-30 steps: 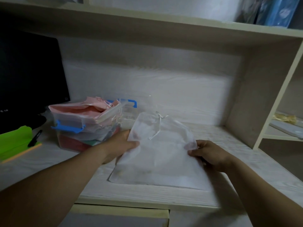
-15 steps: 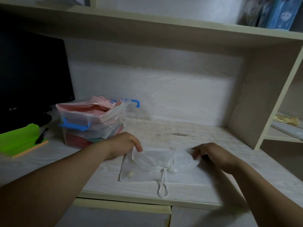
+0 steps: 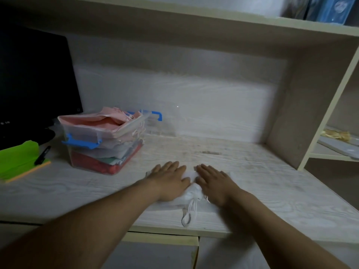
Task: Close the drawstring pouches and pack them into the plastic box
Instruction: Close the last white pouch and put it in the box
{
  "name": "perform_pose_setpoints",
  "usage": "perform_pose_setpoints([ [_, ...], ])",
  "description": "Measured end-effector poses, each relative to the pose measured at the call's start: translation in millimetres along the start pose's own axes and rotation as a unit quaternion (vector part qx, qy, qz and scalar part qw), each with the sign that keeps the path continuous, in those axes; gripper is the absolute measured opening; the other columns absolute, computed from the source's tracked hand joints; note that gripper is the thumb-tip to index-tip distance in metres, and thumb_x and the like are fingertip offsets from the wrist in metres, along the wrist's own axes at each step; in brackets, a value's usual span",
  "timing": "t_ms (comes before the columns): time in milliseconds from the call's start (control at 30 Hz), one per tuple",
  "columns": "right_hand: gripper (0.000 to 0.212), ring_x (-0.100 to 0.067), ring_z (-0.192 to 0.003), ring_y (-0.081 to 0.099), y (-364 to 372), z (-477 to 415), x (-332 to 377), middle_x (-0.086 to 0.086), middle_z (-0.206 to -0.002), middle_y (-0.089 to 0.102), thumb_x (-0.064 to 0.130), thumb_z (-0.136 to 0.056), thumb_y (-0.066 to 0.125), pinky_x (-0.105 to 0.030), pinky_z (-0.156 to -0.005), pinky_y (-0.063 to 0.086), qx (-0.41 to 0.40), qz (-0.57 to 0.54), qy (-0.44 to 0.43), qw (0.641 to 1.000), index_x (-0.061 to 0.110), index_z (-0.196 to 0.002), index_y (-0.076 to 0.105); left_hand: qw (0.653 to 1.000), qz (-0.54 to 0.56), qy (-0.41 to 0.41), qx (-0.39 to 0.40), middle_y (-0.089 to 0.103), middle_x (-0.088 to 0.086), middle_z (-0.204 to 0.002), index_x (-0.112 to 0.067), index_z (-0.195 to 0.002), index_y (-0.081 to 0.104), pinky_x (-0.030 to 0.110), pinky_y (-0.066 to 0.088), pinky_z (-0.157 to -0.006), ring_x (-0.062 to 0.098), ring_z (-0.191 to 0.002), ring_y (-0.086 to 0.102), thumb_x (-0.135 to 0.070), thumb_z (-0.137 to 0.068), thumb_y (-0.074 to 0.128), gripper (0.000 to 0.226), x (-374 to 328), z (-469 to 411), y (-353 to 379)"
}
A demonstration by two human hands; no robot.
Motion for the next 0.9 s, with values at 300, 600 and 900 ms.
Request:
perform_pose_setpoints([
  [300,0.064,-0.018,-0.160,0.000,-4.4,23.3,-42.2,0.009,-0.173,0.000,0.058,-0.106,0.013,-0.056,-0.126,0.005,-0.022,-0.011,0.102,0.994,0.034,-0.164,0.005,1.000,-0.012,-0.002,-0.005,-0.004,-0.004,-0.174,-0.031,-0.166,0.006,0.046,0.003,-0.128,0.021,-0.160,-0.004,-0.071,-0.098,0.009,0.079,9.9,1.1,-2.0],
  [600,0.103,-0.033,-0.134,0.052,-34.6,43.2,-56.9,-0.009,-0.150,0.053,0.089,-0.077,0.043,-0.053,-0.112,0.040,-0.131,-0.202,0.224,0.944,0.021,-0.153,0.041,0.983,0.161,0.015,-0.090,0.058,0.000,-0.092,-0.022,-0.088,0.050,0.035,0.041,-0.072,0.022,-0.084,0.053,-0.031,-0.102,0.056,0.018,5.0,15.6,-42.9],
  [900,0.020,-0.038,-0.089,0.072,-106.1,10.9,-28.5,-0.027,-0.105,0.074,0.023,-0.095,0.072,-0.057,-0.090,0.058,-0.196,-0.562,0.136,0.792,0.003,-0.096,0.070,0.920,0.202,0.055,-0.330,0.053,0.001,-0.072,-0.024,-0.085,0.037,0.040,0.047,-0.073,0.025,-0.070,0.053,-0.031,-0.106,0.049,0.025,17.4,73.8,-149.8],
])
Point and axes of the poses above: each hand's wrist, its own z-axis away from the middle knuckle, its own y-axis out of the palm, x = y × z, the point moved 5 cm from there along -z, towards the middle knuckle
